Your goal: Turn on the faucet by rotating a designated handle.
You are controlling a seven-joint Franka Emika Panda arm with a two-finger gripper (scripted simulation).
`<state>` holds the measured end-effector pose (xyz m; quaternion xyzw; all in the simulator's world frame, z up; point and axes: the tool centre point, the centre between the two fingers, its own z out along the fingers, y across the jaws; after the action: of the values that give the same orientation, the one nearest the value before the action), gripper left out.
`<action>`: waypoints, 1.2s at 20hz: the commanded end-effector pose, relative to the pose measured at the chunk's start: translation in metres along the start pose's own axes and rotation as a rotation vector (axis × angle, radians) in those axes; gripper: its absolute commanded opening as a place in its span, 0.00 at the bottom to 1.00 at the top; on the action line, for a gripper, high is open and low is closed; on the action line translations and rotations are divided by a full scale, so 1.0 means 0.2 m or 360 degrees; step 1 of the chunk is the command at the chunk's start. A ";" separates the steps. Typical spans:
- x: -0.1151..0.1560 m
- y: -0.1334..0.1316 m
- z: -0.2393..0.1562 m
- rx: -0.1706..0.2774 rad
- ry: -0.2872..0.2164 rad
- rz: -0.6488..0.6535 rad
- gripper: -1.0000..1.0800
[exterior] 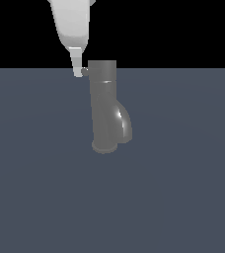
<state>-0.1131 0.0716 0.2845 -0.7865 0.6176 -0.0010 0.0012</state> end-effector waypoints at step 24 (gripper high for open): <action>0.54 0.07 0.00 -0.0004 0.0000 0.0017 0.00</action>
<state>-0.1028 -0.0177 0.2845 -0.7907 0.6122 0.0003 -0.0004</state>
